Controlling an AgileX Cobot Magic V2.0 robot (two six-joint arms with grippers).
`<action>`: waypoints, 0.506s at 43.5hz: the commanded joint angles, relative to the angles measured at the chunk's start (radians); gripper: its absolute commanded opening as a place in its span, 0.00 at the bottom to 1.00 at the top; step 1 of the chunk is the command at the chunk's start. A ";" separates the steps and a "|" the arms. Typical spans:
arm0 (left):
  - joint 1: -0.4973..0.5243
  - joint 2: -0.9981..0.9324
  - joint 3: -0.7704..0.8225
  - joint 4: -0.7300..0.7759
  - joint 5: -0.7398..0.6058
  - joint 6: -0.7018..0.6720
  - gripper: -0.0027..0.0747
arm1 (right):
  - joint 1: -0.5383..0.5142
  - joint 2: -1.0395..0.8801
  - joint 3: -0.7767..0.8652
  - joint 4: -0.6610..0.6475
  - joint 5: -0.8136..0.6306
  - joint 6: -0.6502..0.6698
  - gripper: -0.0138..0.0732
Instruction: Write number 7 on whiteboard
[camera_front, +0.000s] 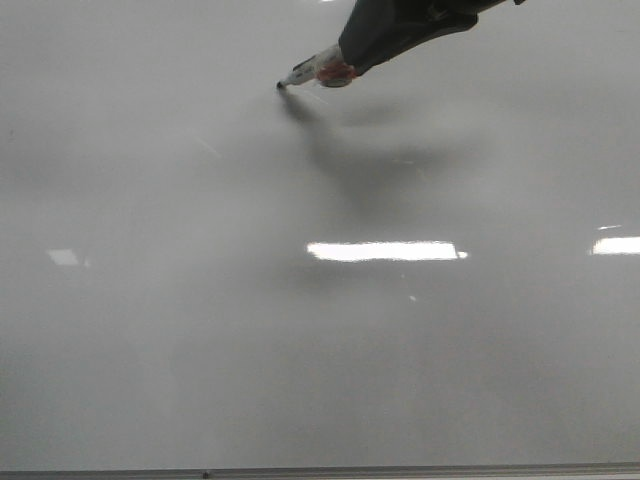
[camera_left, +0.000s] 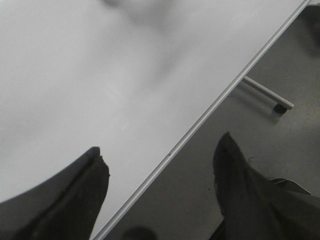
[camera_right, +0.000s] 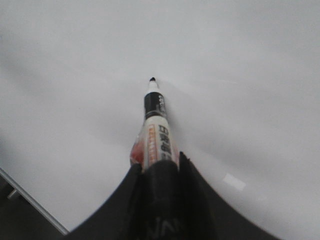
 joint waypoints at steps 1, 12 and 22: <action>0.005 0.000 -0.025 -0.029 -0.061 -0.012 0.60 | -0.032 -0.035 -0.039 -0.004 -0.045 -0.005 0.09; 0.005 0.000 -0.025 -0.029 -0.068 -0.012 0.60 | -0.156 -0.053 -0.039 -0.022 0.075 -0.005 0.09; 0.005 0.000 -0.025 -0.029 -0.079 -0.012 0.60 | -0.161 -0.062 -0.039 -0.058 0.103 -0.005 0.09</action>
